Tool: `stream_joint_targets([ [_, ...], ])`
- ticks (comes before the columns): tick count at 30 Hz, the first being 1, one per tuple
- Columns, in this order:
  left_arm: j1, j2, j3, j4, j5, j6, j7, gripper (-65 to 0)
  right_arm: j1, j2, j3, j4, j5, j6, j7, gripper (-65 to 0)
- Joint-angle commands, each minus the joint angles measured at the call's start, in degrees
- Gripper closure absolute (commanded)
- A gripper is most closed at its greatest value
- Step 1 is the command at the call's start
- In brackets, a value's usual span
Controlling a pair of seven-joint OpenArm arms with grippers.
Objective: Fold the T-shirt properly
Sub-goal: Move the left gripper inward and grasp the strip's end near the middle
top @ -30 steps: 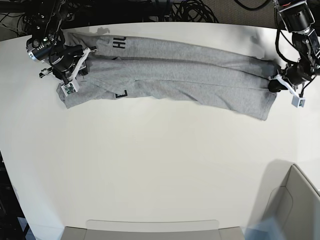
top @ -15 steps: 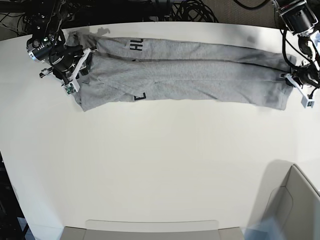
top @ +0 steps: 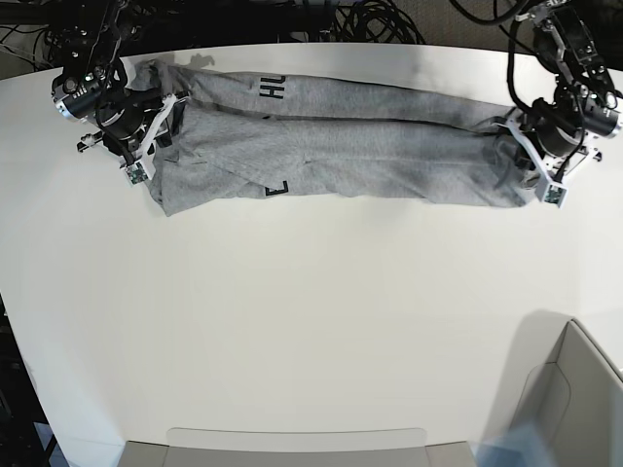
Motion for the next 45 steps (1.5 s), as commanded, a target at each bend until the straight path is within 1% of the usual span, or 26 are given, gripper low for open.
stream_joint_targets([
  [1, 0.3, 0.5, 0.6, 1.5, 0.3, 0.1, -0.3, 0.0, 0.5, 0.5, 0.1, 1.0, 0.5, 0.5, 1.0, -17.0],
  [3, 0.8, 2.2, 2.0, 2.4, 0.3, 0.1, -0.3, 0.0, 0.5, 0.4, -0.1, 1.0, 0.6, 0.5, 1.0, -17.0],
  [6, 0.6, 3.6, 4.5, 2.8, 0.1, 0.1, -0.3, 0.0, 0.6, 0.1, -1.4, 1.0, 0.2, 0.5, 1.0, -17.0],
  [10, 0.6, 6.1, 8.7, 2.8, 0.1, 0.1, -0.3, 0.0, 0.6, 0.1, -1.5, 0.9, 0.2, 0.5, 1.0, -17.0],
  [16, 0.6, 9.8, 12.7, 2.8, 0.1, 0.1, -0.3, 0.0, 0.6, 0.0, -1.5, 0.8, 0.2, 0.4, 1.0, -17.0],
  [21, 0.5, 11.7, 19.4, 3.6, 0.0, 0.1, -0.3, 0.0, 0.6, 0.0, -1.5, 0.8, 0.2, 0.4, 1.0, -17.0],
  [23, 0.5, 12.5, 20.8, 3.6, 0.0, 0.1, -0.3, 0.0, 0.6, 0.0, -1.5, 0.8, 0.2, 0.4, 1.0, -17.0],
  [30, -0.2, 13.2, 24.5, 3.2, 0.2, 0.1, -0.3, 0.0, 0.5, 0.0, -1.5, 0.8, 0.2, 0.4, 1.0, -17.0],
  [36, -1.1, 13.2, 25.0, 2.2, 0.3, 0.1, -0.3, 0.0, 0.4, 0.0, -1.5, 0.8, 0.2, 0.4, 1.0, -17.0],
  [37, -1.1, 13.2, 25.0, 2.2, 0.3, 0.1, -0.3, -0.4, 0.5, -0.4, -1.5, 0.8, 0.2, 0.4, 1.0, -17.0],
  [39, -1.1, 13.2, 24.5, 2.4, 0.3, 0.1, -0.3, -8.7, 0.5, -0.7, -1.5, 0.8, 0.2, 0.4, 1.0, -17.0],
  [41, -1.1, 13.2, 24.5, 2.4, 0.3, 0.1, -0.3, -15.5, 0.5, -0.7, -1.5, 0.8, 0.2, 0.4, 1.0, -17.0],
  [43, -1.1, 13.0, 25.0, 2.5, 0.1, 0.1, -0.3, -21.5, 0.5, -0.9, -1.5, 0.8, 0.2, 0.4, 1.0, -17.0],
  [45, -1.1, 13.0, 25.1, 2.6, 0.1, 0.1, -0.3, -25.7, 0.5, -0.9, -1.5, 0.8, 0.2, 0.4, 1.0, -17.0],
])
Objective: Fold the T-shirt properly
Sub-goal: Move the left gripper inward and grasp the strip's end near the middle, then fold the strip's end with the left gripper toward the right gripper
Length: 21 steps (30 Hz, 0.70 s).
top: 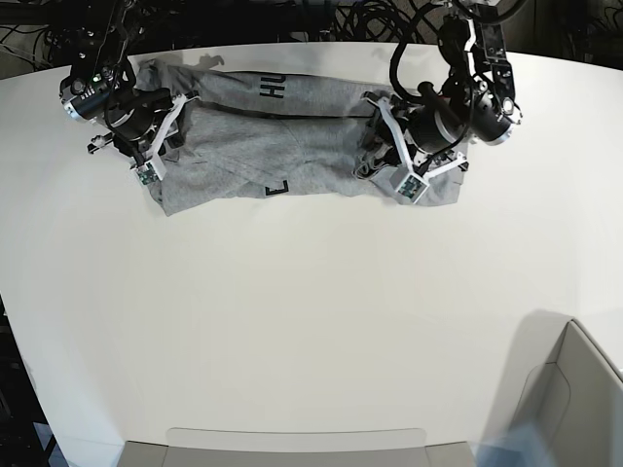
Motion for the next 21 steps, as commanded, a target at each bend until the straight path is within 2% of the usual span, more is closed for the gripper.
stream_joint_targets([
  [1, -0.5, -0.2, 0.1, 1.3, -0.9, -0.1, -0.8, -26.9, 0.4, 0.2, 0.2, 0.8, 0.3, 0.4, 1.0, -17.0],
  [4, -0.5, -0.2, -0.1, 1.3, -1.0, -0.1, -0.8, -27.0, 0.4, 0.2, 0.2, 0.8, 0.3, 0.4, 1.0, -17.0],
  [7, -0.5, -0.2, -0.6, 1.4, -0.9, -0.1, -0.8, -24.3, 0.4, 0.3, 0.2, 0.8, 0.3, 0.4, 1.0, -17.0],
  [14, -0.5, -0.3, -14.7, 1.7, -0.9, -0.1, -0.8, -4.2, 0.3, 0.2, 0.2, 0.8, 0.3, 0.4, 1.0, -17.0],
  [16, -0.5, -1.7, -18.0, 1.7, -0.9, -0.1, -0.8, 0.0, 0.3, 0.2, 0.2, 0.8, 0.3, 0.4, 1.0, -17.0],
  [18, -0.5, -3.3, -19.1, 1.4, -0.7, -0.1, -0.8, 0.0, 0.3, 0.4, 0.2, 0.8, 0.3, 0.4, 1.0, -17.0],
  [21, -0.4, -3.9, -18.9, 1.0, -0.7, -0.1, -0.8, 0.0, 0.4, 0.4, 0.2, 0.8, 0.3, 0.4, 1.0, -17.0],
])
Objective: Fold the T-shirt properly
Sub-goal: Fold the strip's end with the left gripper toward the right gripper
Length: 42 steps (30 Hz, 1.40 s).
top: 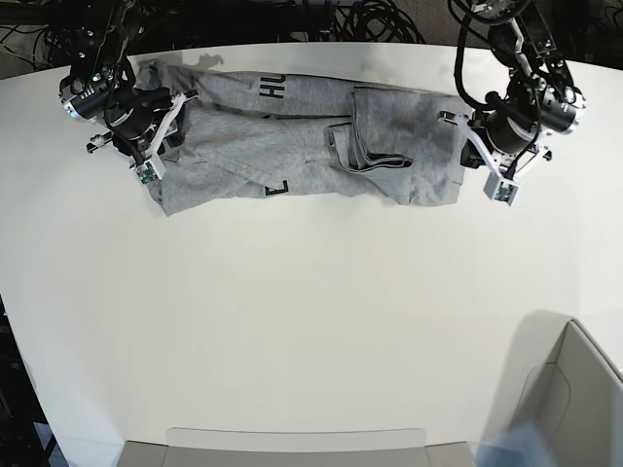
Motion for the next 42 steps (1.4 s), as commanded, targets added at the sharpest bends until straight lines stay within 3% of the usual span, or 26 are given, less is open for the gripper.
stream_joint_targets([
  [1, -0.3, 0.0, 0.1, 0.7, -0.7, -0.1, -0.8, 0.0, 0.4, 0.3, 0.2, 0.9, 0.2, 0.4, 1.0, -17.0],
  [9, -1.9, 0.2, 8.8, -1.0, -0.6, -0.1, -0.8, 0.0, 0.8, 0.3, 0.2, 0.9, 0.2, 0.4, 0.9, -17.0],
  [17, -2.8, 0.1, 10.0, -12.7, -0.6, -0.1, -5.4, 0.0, 0.4, 0.3, 0.2, 0.9, 0.2, 0.5, 1.0, -17.0],
  [22, -2.9, 0.3, 10.0, -12.1, -1.1, -0.1, -5.0, 0.0, 0.7, 0.3, 0.2, 0.9, 0.2, 0.5, 1.0, -17.0],
  [27, -5.1, 1.8, 15.6, -12.1, -1.0, -0.1, -5.0, 0.0, 0.8, 0.3, 0.2, 0.9, 0.2, 0.5, 1.0, -17.0],
  [34, -7.9, 6.4, 20.6, -12.8, -0.6, -0.1, -5.1, 0.0, 0.7, 0.3, 0.2, 0.9, 0.4, 0.5, 1.0, -17.0],
  [39, -8.0, 6.2, 23.0, -13.0, -0.9, -0.1, -4.4, 0.0, 1.0, 0.3, 0.5, 0.9, 0.7, 0.5, 1.1, -17.0],
  [42, -8.0, 6.0, 22.7, -12.9, -0.9, -0.1, -0.8, 0.0, 1.8, 0.2, 1.2, 1.6, 2.1, 0.6, 1.1, -17.4],
])
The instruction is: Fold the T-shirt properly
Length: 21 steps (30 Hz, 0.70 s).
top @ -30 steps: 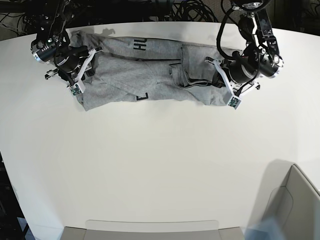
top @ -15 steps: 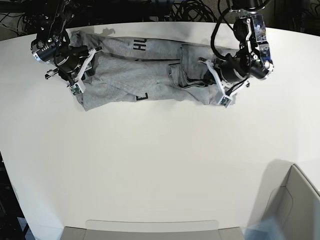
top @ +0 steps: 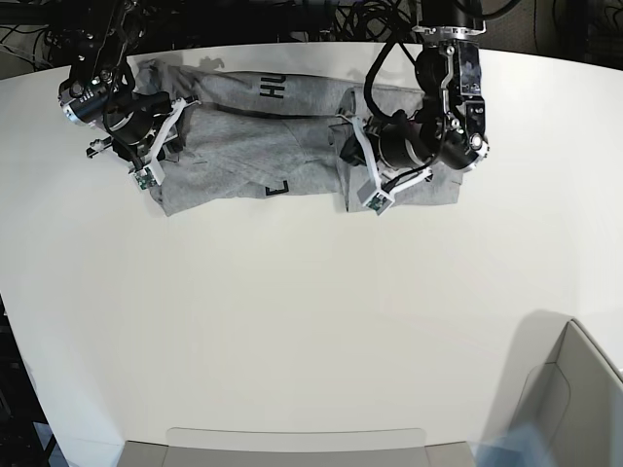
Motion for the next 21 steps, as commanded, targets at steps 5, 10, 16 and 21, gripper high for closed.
stream_joint_targets([
  [5, 2.5, -3.1, -0.3, 1.1, -0.9, -0.1, -1.3, 0.0, 0.0, 0.2, 9.4, 1.5, 20.4, 8.7, 0.3, -19.4],
  [10, 5.6, -4.4, 0.3, 1.0, -0.8, -0.1, -3.7, 0.0, 0.6, 0.2, 18.5, -2.8, 34.6, 8.7, -6.8, -21.9],
  [16, 5.9, -4.4, 0.3, 1.0, -0.8, -0.1, -3.7, 0.0, 2.8, 2.5, 19.2, -19.3, 36.7, 8.7, -7.5, -21.9],
  [21, 6.0, -4.4, 0.3, 1.0, -0.7, -0.1, -3.5, 0.0, 4.2, 3.6, 18.4, -28.0, 36.7, 8.7, -7.5, -21.9],
])
